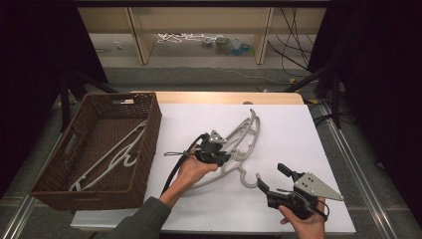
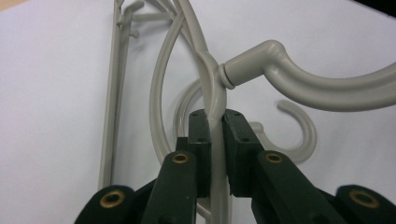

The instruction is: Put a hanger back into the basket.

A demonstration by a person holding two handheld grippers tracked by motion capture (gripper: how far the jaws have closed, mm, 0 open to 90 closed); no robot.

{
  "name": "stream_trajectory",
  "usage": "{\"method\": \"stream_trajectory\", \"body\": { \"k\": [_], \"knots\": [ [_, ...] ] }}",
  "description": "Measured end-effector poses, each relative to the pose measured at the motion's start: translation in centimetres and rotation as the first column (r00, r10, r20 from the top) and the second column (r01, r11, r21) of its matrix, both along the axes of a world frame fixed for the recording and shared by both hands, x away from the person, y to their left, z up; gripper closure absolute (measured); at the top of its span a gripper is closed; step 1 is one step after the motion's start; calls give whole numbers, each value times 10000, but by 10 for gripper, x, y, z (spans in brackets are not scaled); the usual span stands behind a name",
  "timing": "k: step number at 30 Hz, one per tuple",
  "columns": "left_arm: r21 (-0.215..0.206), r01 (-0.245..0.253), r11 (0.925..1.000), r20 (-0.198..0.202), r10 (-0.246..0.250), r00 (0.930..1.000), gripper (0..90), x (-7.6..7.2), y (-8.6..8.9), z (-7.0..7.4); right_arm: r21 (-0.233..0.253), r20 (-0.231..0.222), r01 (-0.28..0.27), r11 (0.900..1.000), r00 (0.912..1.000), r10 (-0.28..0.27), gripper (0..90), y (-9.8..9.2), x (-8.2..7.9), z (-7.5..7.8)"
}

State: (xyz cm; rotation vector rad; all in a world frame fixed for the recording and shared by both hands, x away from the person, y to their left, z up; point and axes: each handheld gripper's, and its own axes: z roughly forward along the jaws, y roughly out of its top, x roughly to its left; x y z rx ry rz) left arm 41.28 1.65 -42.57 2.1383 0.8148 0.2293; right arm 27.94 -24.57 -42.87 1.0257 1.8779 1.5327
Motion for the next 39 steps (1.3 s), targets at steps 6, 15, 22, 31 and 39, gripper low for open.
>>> {"method": "stream_trajectory", "body": {
  "k": [6,15,22,31,39],
  "knots": [
    [-1101,-12,9939,-391,-32,9992,821,-2,13,14,-82,-86,19,10000,10000,-19,180,0,0,0],
    [-2222,21,9750,-481,-131,9988,821,-10,30,45,-72,-20,52,10000,10000,-52,179,0,0,0],
    [-2513,324,9674,-598,-490,9970,821,-18,42,67,-36,-99,-1,10000,10000,1,178,0,0,-1],
    [-2741,310,9612,-90,-348,9994,821,-29,69,107,-107,-221,45,9999,9997,-48,178,-1,0,0],
    [-2937,-42,9559,319,142,9994,821,-39,102,145,-116,-166,127,9999,9998,-129,178,0,0,-1]
  ]
}}
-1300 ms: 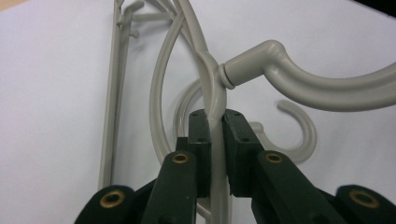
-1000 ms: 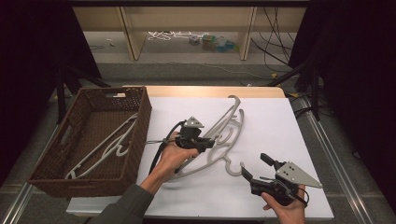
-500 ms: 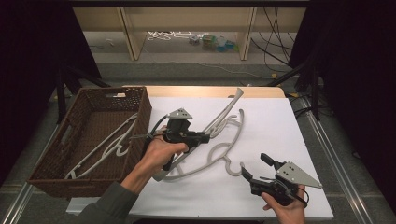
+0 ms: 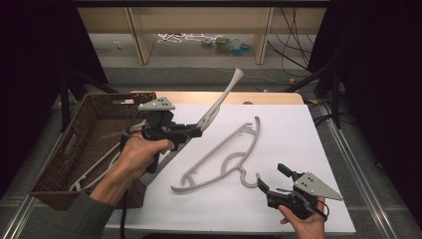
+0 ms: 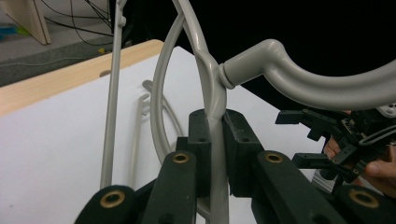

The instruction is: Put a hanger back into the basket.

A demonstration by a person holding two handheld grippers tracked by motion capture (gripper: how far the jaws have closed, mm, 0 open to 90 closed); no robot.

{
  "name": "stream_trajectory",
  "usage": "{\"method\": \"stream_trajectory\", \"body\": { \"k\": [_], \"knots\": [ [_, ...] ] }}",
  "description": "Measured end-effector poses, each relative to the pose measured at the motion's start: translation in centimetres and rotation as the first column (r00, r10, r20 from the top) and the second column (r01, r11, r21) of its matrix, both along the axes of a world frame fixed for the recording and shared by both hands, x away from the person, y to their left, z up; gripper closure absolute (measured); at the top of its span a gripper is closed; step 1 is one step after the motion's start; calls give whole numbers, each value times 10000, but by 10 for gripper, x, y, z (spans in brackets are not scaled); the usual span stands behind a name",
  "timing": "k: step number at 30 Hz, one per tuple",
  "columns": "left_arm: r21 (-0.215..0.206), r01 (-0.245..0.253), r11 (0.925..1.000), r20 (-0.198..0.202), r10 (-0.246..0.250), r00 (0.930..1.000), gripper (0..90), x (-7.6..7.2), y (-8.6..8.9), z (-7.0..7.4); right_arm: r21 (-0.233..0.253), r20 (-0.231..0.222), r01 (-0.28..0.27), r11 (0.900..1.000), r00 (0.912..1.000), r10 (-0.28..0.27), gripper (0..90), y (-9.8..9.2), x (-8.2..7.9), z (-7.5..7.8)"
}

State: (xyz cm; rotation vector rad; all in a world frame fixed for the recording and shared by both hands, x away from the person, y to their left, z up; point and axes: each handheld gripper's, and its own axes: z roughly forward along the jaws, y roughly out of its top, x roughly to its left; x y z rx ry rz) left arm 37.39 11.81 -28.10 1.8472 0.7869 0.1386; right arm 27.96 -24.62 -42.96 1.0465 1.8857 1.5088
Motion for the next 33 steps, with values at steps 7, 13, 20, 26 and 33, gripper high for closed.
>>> {"method": "stream_trajectory", "body": {
  "k": [7,13,20,26,33],
  "knots": [
    [605,-504,9969,524,472,9975,821,-6,34,20,105,50,-44,9999,10000,43,178,2,1,-1],
    [784,-1201,9897,521,1162,9919,821,-4,70,10,-99,-65,-50,9999,10000,49,177,2,1,-1],
    [1167,-2101,9707,684,2032,9767,821,2,114,-8,-23,-110,-90,10000,9999,90,177,3,2,-3],
    [1357,-2533,9578,997,2411,9654,821,8,147,-19,-132,-199,-104,9999,9998,101,175,4,2,-3],
    [1690,-2656,9492,1097,2497,9621,821,13,169,-27,-70,-225,-134,9999,9997,132,176,4,2,-3]
  ]
}}
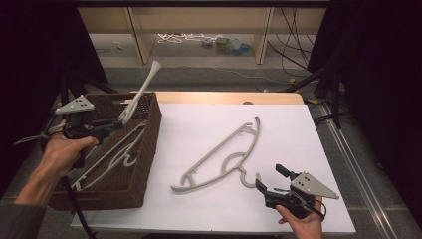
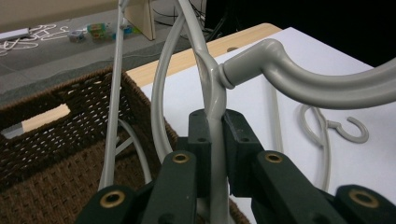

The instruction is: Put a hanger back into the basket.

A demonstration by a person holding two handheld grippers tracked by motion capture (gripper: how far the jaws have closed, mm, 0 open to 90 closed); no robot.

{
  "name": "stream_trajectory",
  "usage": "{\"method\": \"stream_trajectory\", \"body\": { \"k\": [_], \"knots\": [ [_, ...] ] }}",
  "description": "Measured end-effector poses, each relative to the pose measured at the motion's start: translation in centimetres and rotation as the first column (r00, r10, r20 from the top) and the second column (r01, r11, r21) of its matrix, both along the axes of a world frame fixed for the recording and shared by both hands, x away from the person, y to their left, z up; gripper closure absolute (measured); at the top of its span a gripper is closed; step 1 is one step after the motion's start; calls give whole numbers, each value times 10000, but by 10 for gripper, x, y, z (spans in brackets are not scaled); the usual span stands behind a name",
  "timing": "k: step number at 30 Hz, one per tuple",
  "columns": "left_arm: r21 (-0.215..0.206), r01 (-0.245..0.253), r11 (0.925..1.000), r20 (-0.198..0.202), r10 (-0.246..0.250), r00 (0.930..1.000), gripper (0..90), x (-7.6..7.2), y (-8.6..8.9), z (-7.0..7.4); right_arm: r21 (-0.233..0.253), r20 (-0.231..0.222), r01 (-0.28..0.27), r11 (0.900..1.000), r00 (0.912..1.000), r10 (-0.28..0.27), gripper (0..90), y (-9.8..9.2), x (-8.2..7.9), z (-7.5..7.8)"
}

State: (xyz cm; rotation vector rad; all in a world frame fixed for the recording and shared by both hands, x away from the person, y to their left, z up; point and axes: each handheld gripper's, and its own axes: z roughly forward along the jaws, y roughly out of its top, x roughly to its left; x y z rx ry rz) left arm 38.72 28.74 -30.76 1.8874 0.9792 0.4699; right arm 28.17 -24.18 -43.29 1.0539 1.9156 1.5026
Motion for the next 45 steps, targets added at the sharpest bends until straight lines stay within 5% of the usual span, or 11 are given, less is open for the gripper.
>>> {"method": "stream_trajectory", "body": {
  "k": [3,9,10,11,28,37,45],
  "knots": [
    [429,-5,9991,3,5,10000,821,1,5,-1,2,50,14,10000,10000,-14,176,0,0,0],
    [622,61,9980,-275,-44,9996,821,0,20,-13,75,112,15,10000,9999,-15,176,1,1,-2],
    [408,-8,9992,-260,18,9997,821,0,20,-15,-96,-20,67,9999,10000,-68,176,0,1,-1],
    [749,72,9972,-287,-51,9996,821,0,23,-17,-81,66,96,9999,9999,-96,176,1,1,-2],
    [1021,-104,9947,-1016,208,9946,820,-5,50,-50,24,-24,33,10000,10000,-33,173,1,1,-2],
    [1296,49,9915,-1550,154,9878,820,-5,50,-61,-31,40,17,10000,10000,-16,172,1,1,-2],
    [1950,241,9805,-2162,190,9762,817,5,45,-71,79,47,-51,10000,10000,51,172,2,2,-3]
  ]
}}
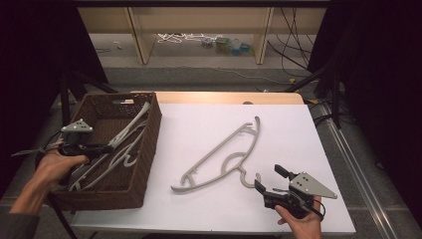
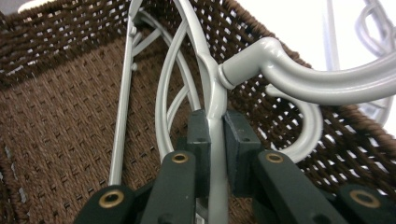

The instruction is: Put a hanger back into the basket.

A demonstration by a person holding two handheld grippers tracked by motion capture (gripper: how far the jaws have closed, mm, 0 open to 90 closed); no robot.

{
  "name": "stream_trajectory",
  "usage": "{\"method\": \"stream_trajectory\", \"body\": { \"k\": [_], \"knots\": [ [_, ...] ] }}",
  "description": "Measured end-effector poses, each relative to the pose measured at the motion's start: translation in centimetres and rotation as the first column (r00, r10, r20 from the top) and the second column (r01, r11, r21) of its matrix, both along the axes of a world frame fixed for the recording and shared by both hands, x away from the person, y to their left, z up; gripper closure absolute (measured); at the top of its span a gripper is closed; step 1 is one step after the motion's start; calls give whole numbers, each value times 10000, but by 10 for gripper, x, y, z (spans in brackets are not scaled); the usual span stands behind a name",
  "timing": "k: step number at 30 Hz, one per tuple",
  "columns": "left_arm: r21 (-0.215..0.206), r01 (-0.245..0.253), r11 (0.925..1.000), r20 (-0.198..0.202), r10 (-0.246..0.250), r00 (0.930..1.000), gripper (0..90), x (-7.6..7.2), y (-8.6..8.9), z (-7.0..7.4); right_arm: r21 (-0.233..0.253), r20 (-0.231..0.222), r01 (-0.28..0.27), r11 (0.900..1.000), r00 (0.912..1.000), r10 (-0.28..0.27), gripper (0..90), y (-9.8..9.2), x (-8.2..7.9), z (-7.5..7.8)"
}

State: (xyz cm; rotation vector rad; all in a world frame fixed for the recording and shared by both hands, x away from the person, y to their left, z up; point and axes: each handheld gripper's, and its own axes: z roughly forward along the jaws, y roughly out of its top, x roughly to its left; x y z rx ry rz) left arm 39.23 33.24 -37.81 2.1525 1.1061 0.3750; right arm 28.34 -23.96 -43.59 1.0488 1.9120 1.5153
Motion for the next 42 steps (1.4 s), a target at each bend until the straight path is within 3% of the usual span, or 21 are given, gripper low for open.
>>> {"method": "stream_trajectory", "body": {
  "k": [6,8,13,14,18,21,25,28,32,34,36,38,39,42],
  "knots": [
    [19,29,10000,-173,-28,9998,816,5,-6,-10,-100,-15,41,9999,10000,-42,173,-1,0,1],
    [316,148,9994,-531,-131,9985,815,8,-6,-12,-88,1,16,10000,10000,-16,174,0,-1,1],
    [499,-100,9987,-789,140,9968,812,11,-10,-23,-14,-8,-29,10000,10000,29,174,0,0,0],
    [731,-1,9973,-1182,87,9930,812,12,-10,-22,0,-11,-39,10000,10000,39,174,0,0,0],
    [722,93,9973,-1339,4,9910,810,12,-12,-23,-149,-5,62,9999,10000,-62,174,-1,0,0],
    [525,83,9986,-1375,-10,9905,763,11,-12,-22,11,-54,-29,10000,10000,29,174,0,0,0],
    [658,14,9978,-1194,65,9928,702,5,-15,-14,-82,33,1,10000,10000,-1,174,0,0,0],
    [343,-364,9987,-877,393,9954,636,2,-20,-6,5,-5,-26,10000,10000,26,174,0,0,0],
    [-197,-305,9993,-82,304,9995,618,-8,-31,9,-30,-35,-6,10000,10000,6,174,0,0,1],
    [-467,-218,9987,149,226,9996,564,-14,-39,17,-72,18,14,10000,10000,-14,174,0,-1,1],
    [-419,4,9991,549,19,9985,510,-21,-48,25,-91,-1,34,10000,10000,-34,175,-1,-1,1],
    [-790,38,9969,858,30,9963,457,-28,-60,30,-66,-6,2,10000,10000,-2,175,0,0,1],
    [-1180,-113,9929,1035,236,9944,437,-30,-68,32,-57,4,1,10000,10000,-1,174,0,-1,1],
    [-1584,121,9873,1232,76,9924,391,-37,-86,38,-134,56,95,9999,9999,-94,175,0,-1,2]
  ]
}}
